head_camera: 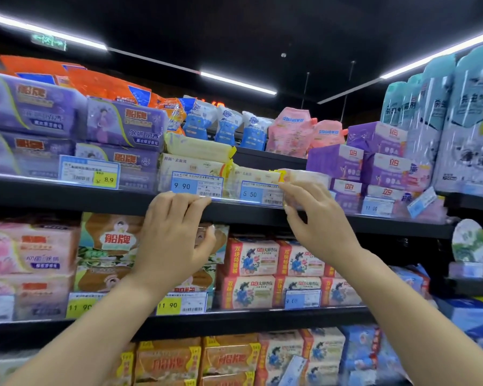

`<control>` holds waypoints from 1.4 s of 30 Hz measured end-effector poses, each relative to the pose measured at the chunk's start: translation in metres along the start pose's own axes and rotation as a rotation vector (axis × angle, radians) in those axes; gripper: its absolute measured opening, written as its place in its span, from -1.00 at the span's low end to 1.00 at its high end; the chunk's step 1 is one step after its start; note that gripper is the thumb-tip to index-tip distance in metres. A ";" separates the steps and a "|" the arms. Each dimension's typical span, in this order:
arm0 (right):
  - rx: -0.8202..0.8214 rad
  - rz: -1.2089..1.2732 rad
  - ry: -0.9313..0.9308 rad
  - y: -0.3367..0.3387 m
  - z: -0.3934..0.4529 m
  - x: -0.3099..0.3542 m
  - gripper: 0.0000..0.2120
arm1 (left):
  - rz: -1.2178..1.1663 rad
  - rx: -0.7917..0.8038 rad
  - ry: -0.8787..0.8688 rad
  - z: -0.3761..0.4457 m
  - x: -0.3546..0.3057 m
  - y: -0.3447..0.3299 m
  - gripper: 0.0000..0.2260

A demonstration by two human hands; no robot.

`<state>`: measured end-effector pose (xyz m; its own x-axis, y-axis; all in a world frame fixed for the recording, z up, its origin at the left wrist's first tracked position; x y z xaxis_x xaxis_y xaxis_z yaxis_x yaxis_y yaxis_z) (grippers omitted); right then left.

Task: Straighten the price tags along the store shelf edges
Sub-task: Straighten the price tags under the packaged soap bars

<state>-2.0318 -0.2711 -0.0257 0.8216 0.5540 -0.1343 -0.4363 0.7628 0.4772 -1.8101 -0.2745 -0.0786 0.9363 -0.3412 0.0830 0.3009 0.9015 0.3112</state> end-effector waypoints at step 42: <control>0.023 0.225 0.143 0.032 0.006 -0.132 -0.70 | 0.120 -0.003 0.110 0.037 -0.152 -0.058 -0.63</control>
<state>-2.1520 -0.3220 0.0123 0.6437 0.7518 -0.1430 -0.5929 0.6080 0.5280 -1.9762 -0.2850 -0.0745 0.9797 -0.2001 0.0150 0.1864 0.9349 0.3021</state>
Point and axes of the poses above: each hand's wrist, its own z-axis towards the middle knuckle, its own y-axis out of the back of the hand, x = y × z, the point moved 5 cm from there along z, towards the middle knuckle, and after that the axes turned 4 degrees about z, right-handed, at the moved point
